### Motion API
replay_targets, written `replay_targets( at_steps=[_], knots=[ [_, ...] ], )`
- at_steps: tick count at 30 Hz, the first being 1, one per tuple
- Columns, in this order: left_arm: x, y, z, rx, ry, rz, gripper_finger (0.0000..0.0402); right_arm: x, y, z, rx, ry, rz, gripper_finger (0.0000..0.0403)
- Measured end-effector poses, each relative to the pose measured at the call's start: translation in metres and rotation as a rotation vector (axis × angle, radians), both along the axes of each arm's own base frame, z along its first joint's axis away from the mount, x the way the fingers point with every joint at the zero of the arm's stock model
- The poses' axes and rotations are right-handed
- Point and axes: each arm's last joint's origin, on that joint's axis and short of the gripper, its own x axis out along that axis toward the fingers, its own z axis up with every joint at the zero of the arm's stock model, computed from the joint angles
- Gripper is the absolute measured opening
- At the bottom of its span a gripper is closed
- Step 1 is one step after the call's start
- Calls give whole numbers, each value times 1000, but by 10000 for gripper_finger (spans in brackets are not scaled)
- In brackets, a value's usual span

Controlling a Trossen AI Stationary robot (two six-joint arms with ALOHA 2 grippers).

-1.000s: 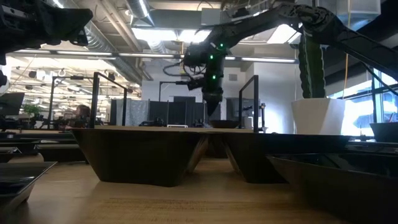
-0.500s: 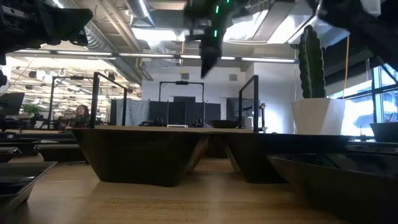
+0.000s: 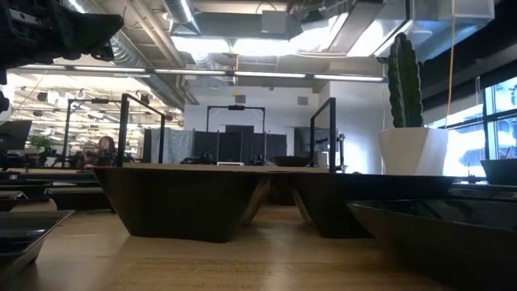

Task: Pick & Place Mini shaped plates
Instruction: Put the distorted square plate on the shelf

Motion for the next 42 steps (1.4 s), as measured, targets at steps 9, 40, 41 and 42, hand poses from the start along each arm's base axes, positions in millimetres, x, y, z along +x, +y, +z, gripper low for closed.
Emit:
replay_targets(
  at_steps=[9,40,41,42],
  knots=[
    [0,2,0,-15,0,52,4,-59,19,-37,80,7,-14,5],
    [1,1,-6,-65,63,35,3,-26,24,-335,121,-390,375,11],
    [1,1,-6,-65,63,35,4,-26,24,-337,121,-387,375,11],
    [1,1,-6,-65,63,35,5,-27,24,-337,120,-399,376,11]
  ],
)
